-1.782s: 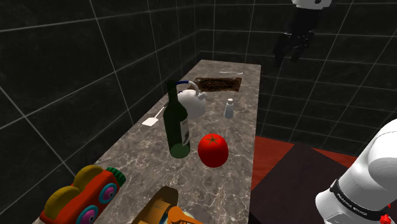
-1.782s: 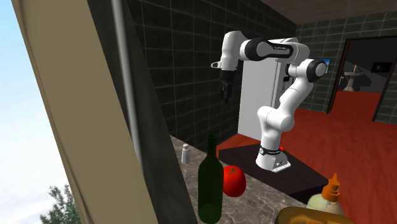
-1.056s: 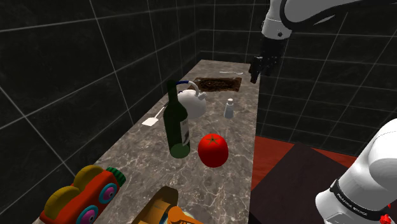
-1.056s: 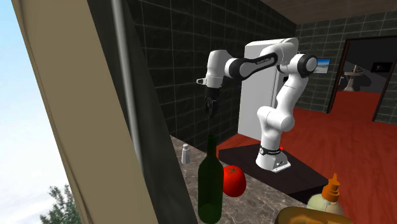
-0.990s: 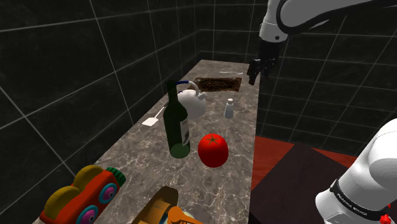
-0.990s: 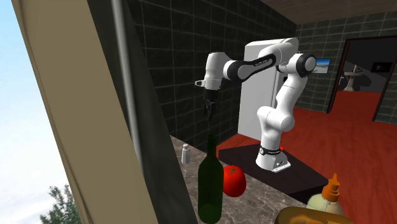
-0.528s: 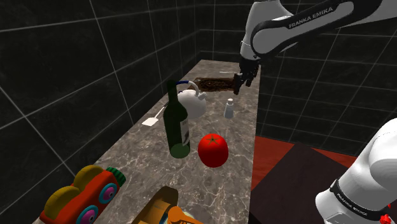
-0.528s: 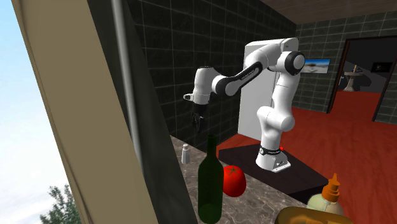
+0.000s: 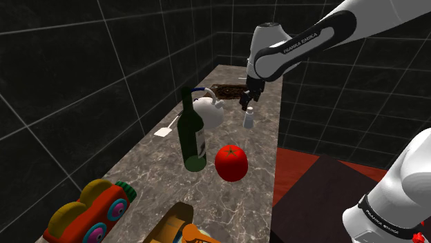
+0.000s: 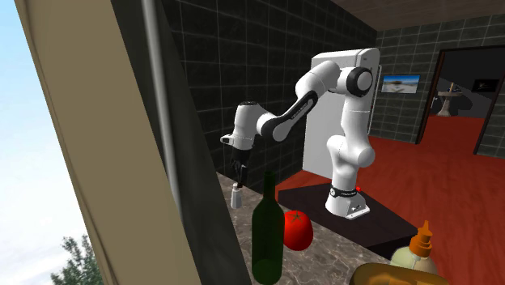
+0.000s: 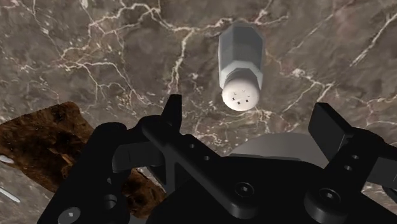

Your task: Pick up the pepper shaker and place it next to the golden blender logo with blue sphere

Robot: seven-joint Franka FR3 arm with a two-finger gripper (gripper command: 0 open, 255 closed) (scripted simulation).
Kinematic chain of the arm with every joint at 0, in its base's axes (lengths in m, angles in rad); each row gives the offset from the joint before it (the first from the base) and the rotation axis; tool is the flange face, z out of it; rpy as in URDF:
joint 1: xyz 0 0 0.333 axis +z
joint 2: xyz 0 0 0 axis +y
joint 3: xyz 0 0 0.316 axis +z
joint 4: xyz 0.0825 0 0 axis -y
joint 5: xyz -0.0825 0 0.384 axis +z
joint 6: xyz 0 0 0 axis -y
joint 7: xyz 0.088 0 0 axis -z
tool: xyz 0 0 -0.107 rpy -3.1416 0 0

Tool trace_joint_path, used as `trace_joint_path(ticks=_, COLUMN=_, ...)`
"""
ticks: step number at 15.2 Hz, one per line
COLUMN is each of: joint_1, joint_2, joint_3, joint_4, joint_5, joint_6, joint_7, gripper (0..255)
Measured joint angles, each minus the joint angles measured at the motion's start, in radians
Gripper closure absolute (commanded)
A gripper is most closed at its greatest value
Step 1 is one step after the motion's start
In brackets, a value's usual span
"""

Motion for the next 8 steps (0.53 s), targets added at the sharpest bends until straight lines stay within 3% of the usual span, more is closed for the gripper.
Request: trace_joint_path(ticks=8, joint_1=-0.002, joint_2=0.07, joint_3=-0.002, joint_4=-0.011, joint_5=-0.007, joint_6=0.083, joint_7=0.004, gripper=0)
